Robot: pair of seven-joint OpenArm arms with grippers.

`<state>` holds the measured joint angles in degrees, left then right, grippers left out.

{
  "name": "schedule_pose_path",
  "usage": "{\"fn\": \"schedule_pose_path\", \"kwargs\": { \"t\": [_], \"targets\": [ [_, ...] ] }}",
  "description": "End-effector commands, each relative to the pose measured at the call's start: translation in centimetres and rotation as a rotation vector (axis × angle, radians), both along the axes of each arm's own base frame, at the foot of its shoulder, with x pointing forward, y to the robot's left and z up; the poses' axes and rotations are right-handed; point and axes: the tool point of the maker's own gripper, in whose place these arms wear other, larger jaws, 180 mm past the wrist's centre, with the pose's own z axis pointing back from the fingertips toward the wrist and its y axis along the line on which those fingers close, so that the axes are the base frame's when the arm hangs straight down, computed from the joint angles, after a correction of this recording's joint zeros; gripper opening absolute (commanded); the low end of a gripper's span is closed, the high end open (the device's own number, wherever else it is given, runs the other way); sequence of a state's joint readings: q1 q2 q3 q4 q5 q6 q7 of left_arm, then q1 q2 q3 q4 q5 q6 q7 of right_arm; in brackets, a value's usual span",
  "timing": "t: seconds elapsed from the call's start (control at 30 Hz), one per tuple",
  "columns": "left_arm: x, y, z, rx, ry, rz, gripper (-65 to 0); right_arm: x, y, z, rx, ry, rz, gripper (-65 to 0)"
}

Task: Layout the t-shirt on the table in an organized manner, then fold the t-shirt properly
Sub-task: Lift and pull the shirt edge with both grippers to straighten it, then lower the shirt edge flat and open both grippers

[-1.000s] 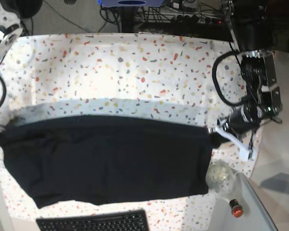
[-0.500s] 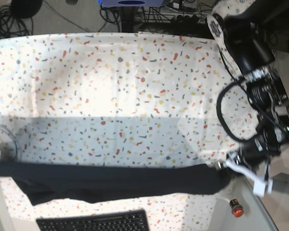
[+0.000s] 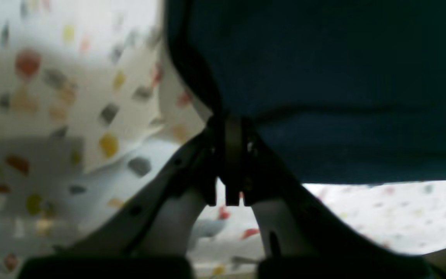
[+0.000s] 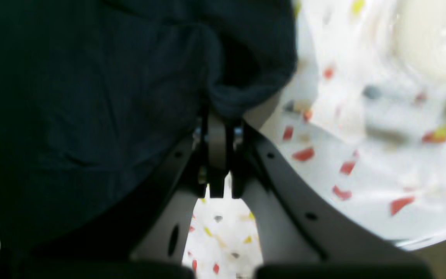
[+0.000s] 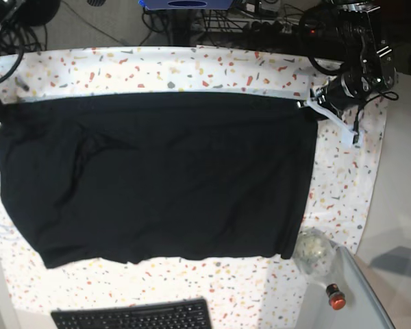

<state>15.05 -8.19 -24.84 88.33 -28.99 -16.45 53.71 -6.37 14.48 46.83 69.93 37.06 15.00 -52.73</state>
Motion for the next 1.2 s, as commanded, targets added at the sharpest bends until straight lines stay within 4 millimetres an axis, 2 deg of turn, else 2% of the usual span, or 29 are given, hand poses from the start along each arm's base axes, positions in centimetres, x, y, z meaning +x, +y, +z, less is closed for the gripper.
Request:
{"fn": "schedule_pose_path", "kwargs": {
  "t": [0.0,0.13,0.33,0.63,0.9,1.17],
  "targets": [
    [0.3,0.2,0.3,-0.003,-0.029,0.002,-65.0,0.5,-1.4,1.3,-0.044,-0.038,-0.002,-65.0],
    [-0.8,0.0,-0.9,-0.003,-0.017,-0.001,-65.0,-1.8,-1.3,0.1,-0.047,0.001,-0.009,-65.0],
    [-0.7,-1.3,-1.2,-0.015,-0.012,-0.039,-65.0,-3.8,-1.8,-0.5,-0.071,0.023,-0.022,-65.0],
    [-1.5,-0.2,-1.2,0.008,0.002,-0.036,-65.0,-4.2,-1.7,-0.6,-0.071,0.032,-0.022,-65.0],
    [-2.5,-0.2,-1.6,0.008,0.024,-0.036,-65.0,-5.6,-1.8,-1.1,-0.072,0.062,-0.02,-65.0],
    [-2.5,-0.2,-1.6,0.008,0.024,-0.036,-65.0,-5.7,-1.8,-1.1,-0.072,0.065,-0.02,-65.0]
  ]
}}
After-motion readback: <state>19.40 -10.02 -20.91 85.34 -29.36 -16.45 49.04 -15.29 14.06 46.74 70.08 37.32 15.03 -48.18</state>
